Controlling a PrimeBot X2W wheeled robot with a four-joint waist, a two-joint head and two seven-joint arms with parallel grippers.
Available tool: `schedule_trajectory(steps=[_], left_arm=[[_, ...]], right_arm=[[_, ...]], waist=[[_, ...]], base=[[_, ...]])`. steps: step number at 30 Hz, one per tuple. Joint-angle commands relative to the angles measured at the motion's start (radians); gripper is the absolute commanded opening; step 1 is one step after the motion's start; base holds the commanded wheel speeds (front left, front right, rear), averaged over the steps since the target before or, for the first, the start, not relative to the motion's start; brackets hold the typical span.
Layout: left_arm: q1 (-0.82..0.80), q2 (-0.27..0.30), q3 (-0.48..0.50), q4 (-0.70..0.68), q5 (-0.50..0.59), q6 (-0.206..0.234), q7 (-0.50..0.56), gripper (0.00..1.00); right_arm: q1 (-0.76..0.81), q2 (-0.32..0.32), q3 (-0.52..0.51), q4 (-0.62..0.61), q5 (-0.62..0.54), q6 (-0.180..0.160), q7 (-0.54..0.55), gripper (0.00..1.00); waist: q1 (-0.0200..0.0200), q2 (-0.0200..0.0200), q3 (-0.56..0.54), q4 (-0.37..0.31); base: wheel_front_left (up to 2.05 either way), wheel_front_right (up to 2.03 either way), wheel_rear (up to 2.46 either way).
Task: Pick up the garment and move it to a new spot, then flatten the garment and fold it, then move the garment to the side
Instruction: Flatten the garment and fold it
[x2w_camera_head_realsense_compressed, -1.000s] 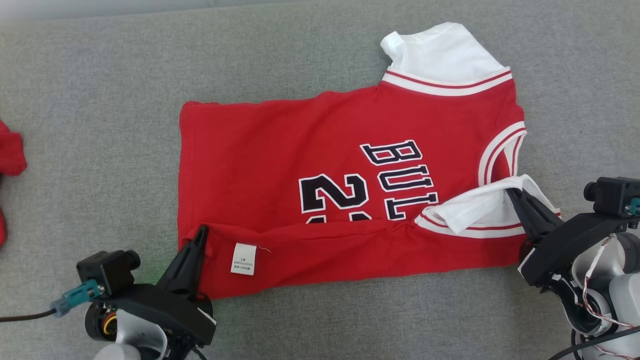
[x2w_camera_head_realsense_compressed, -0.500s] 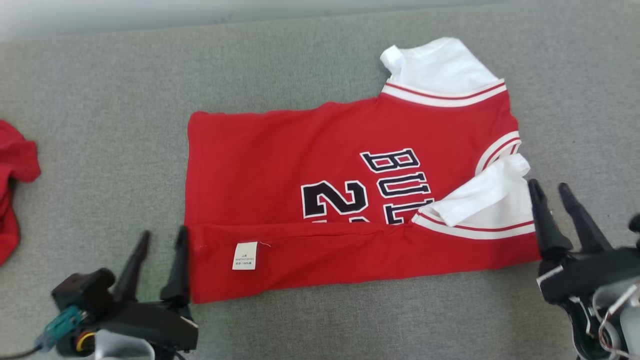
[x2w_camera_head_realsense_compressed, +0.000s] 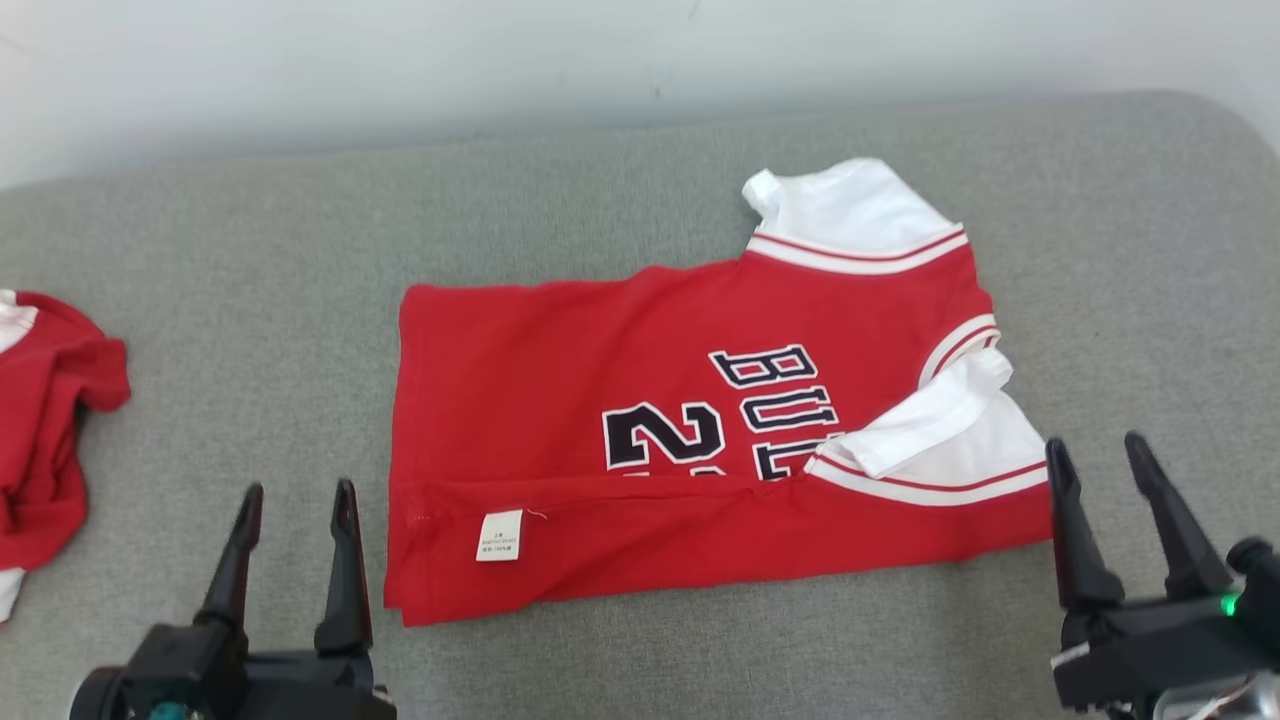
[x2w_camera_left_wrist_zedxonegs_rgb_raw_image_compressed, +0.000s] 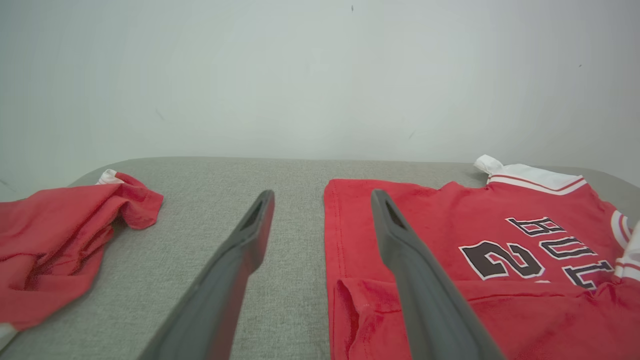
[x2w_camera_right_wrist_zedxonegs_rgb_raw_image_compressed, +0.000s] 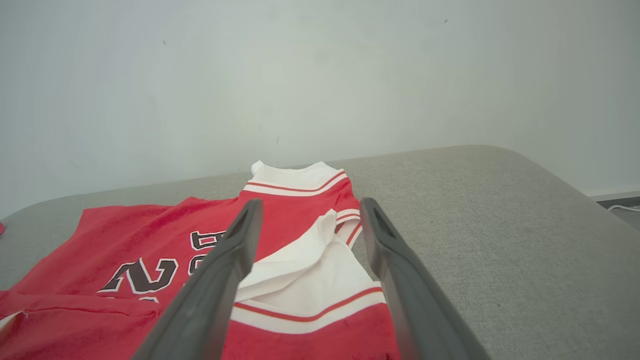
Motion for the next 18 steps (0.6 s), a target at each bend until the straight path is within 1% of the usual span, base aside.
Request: schedule_trajectory(steps=[1, 7, 11, 14, 15, 18], left_arm=[[0.022, 0.006, -0.001, 0.000, 0.004, 0.004, -0.011, 1.00], [0.054, 0.004, 0.006, 0.028, -0.023, -0.017, -0.041, 1.00], [0.053, -0.010, 0.027, 0.065, -0.053, -0.044, -0.061, 1.00], [0.057, -0.012, 0.035, 0.092, -0.051, -0.057, -0.071, 1.00], [0.056, -0.006, 0.034, 0.100, -0.035, -0.057, -0.072, 1.00], [0.060, -0.010, 0.030, 0.113, -0.021, -0.056, -0.076, 1.00]], right_arm=[[0.023, 0.004, 0.000, -0.005, -0.013, 0.000, -0.007, 1.00], [0.077, 0.024, 0.001, -0.005, -0.071, 0.000, -0.004, 1.00], [0.090, 0.032, 0.005, 0.005, -0.078, 0.000, -0.007, 1.00], [0.092, 0.037, 0.010, 0.009, -0.080, 0.000, -0.010, 1.00], [0.094, 0.039, 0.010, 0.010, -0.080, 0.000, -0.010, 1.00], [0.097, 0.042, 0.011, 0.014, -0.082, 0.000, -0.011, 1.00]], waist=[[0.0001, 0.0000, -0.031, -0.001], [0.0001, 0.0000, -0.065, 0.002], [0.0001, 0.0000, -0.084, 0.002], [0.0001, 0.0000, -0.092, 0.001], [0.0001, 0.0000, -0.094, 0.000], [0.0001, 0.0000, -0.098, 0.001]], base=[[0.00, 0.00, 0.00], [0.00, 0.00, 0.00], [0.00, 0.00, 0.00], [0.00, 0.00, 0.00], [0.00, 0.00, 0.00], [0.00, 0.00, 0.00]])
